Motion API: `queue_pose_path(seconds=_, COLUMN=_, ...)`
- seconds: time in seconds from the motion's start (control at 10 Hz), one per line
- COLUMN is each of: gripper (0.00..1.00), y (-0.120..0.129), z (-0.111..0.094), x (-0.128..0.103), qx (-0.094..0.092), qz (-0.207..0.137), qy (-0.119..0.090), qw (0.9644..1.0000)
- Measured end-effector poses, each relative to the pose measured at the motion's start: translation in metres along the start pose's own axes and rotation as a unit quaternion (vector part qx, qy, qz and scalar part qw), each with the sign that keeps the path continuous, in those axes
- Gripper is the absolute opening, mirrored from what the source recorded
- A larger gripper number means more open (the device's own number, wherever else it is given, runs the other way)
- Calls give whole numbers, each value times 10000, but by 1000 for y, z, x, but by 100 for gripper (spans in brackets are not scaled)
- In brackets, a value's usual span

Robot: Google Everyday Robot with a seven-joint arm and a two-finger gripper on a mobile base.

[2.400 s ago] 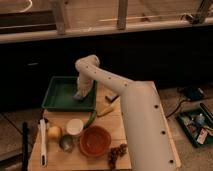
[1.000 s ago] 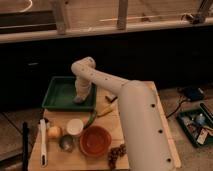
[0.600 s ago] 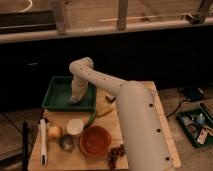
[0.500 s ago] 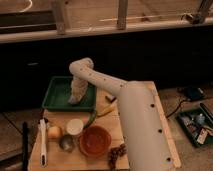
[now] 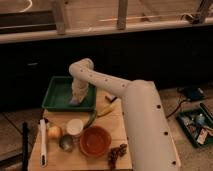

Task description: Wipe tray with sponge

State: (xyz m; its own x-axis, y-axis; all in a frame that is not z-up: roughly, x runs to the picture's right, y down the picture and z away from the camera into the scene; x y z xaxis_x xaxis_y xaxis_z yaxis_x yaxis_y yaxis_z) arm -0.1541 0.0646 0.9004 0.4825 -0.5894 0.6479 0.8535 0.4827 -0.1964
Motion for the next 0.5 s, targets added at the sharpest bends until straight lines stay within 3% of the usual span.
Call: queue_pose_path(seconds=0.5, gripper=0, y=-9, z=2, x=19, qx=-90, qz=83, qy=141, qw=9998)
